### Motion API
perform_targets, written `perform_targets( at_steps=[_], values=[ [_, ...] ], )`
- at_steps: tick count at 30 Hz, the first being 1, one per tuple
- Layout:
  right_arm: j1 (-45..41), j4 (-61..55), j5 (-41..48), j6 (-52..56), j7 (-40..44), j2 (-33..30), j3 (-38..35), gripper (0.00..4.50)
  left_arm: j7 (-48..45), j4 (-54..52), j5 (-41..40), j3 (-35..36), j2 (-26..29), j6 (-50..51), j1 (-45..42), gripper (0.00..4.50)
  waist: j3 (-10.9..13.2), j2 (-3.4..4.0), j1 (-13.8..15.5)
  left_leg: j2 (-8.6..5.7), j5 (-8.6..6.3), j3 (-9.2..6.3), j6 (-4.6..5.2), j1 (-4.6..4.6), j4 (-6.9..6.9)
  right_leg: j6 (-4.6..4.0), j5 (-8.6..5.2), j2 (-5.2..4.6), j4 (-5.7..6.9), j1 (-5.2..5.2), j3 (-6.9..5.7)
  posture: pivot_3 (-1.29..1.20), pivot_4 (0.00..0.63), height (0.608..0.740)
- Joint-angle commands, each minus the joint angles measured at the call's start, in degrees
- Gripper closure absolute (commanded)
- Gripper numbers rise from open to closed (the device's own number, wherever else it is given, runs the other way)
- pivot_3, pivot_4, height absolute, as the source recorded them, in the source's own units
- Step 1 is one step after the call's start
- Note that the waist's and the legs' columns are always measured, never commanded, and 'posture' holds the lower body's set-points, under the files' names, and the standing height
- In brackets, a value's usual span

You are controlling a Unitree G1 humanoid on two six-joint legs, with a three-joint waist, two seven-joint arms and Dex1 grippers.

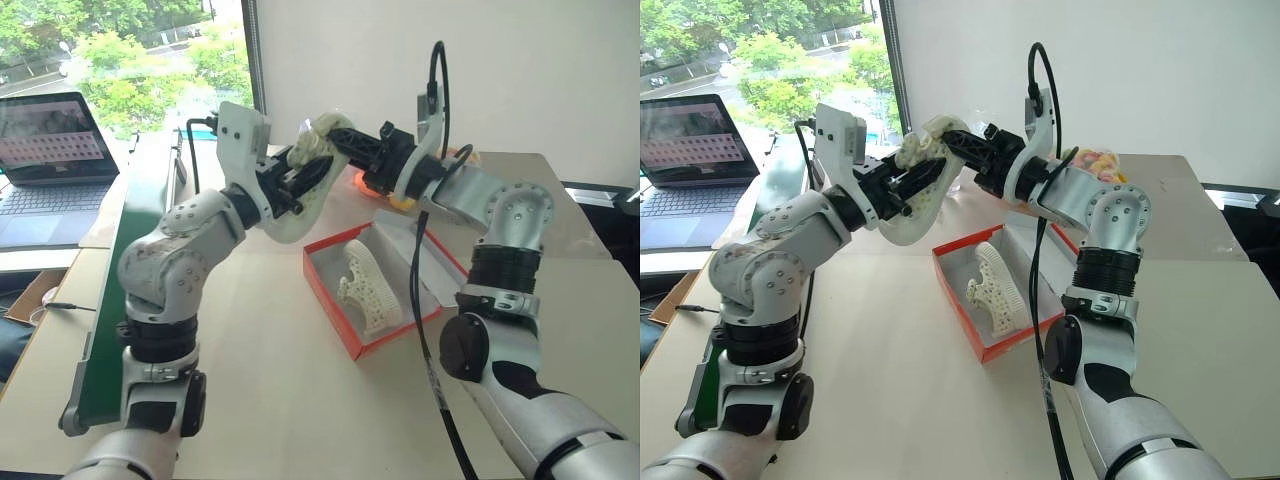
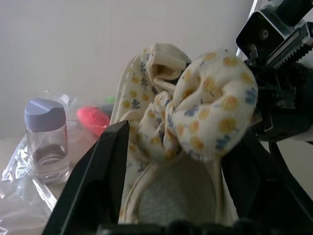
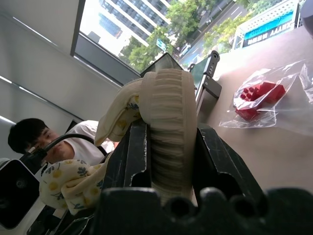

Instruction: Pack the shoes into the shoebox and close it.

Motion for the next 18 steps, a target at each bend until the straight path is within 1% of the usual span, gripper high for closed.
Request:
perform_targets(
  at_steps=[1, 3, 5, 9, 14, 18],
  values=[
    [-3.51, -1.0, -2.4, -2.02, 3.65, -4.06, 2.24, 3.82, -2.86, -3.17, -3.23, 2.36, 3.51, 1.36, -0.05, 1.17, 0.0, 0.0, 0.05, 0.0, 0.0, 0.0, 0.0, 0.0, 0.0, 0.01, -0.01, 0.0, -0.01, 0.0, -0.01, 0.0, 0.15, 0.74],
    [-4.79, -0.13, -3.23, 0.6, 6.45, -7.69, 4.28, 3.82, -3.97, -2.14, -3.03, 3.49, 6.01, 1.15, 0.51, 1.17, 0.01, 0.02, 0.0, -0.01, 0.0, 0.0, 0.0, -0.01, 0.01, 0.02, -0.01, 0.0, 0.0, 0.0, -0.01, 0.0, 0.15, 0.74],
    [-5.07, 0.46, -2.96, 4.68, 10.5, -11.19, 6.67, 3.82, -4.24, -0.68, -2.62, 4.16, 7.35, 0.25, 0.86, 1.17, 0.01, 0.02, 0.03, -0.01, 0.0, 0.0, 0.0, 0.01, 0.0, 0.02, -0.02, 0.01, -0.02, 0.0, 0.0, 0.0, 0.15, 0.74],
    [-2.16, 0.91, -3.96, 9.5, 20.85, -17.45, 12.66, 3.82, -5.57, 0.05, -0.59, 2.22, 9.25, -2.04, 1.94, 1.17, 0.01, 0.01, 0.12, -0.01, -0.01, 0.01, 0.01, 0.01, -0.03, 0.01, -0.02, 0.01, -0.06, 0.0, 0.0, 0.0, 0.15, 0.74],
    [1.03, 0.96, -6.84, 8.46, 35.25, -22.53, 21.88, 3.82, -5.73, -0.54, 0.59, 0.39, 9.17, -3.43, 2.86, 1.17, 0.02, 0.01, 0.19, -0.03, -0.02, 0.02, 0.02, 0.0, -0.01, 0.02, -0.02, -0.01, -0.08, 0.01, 0.02, 0.0, 0.15, 0.74],
    [1.9, 4.78, -12.71, 3.57, 44.79, -24.32, 29.2, 3.82, -5.48, -1.84, 1.1, -0.01, 9.66, -3.61, 4.23, 1.17, 0.01, 0.01, 0.04, -0.02, -0.02, 0.03, 0.02, 0.03, -0.01, 0.03, -0.02, 0.01, -0.06, 0.01, 0.06, 0.0, 0.15, 0.74]
  ],
)
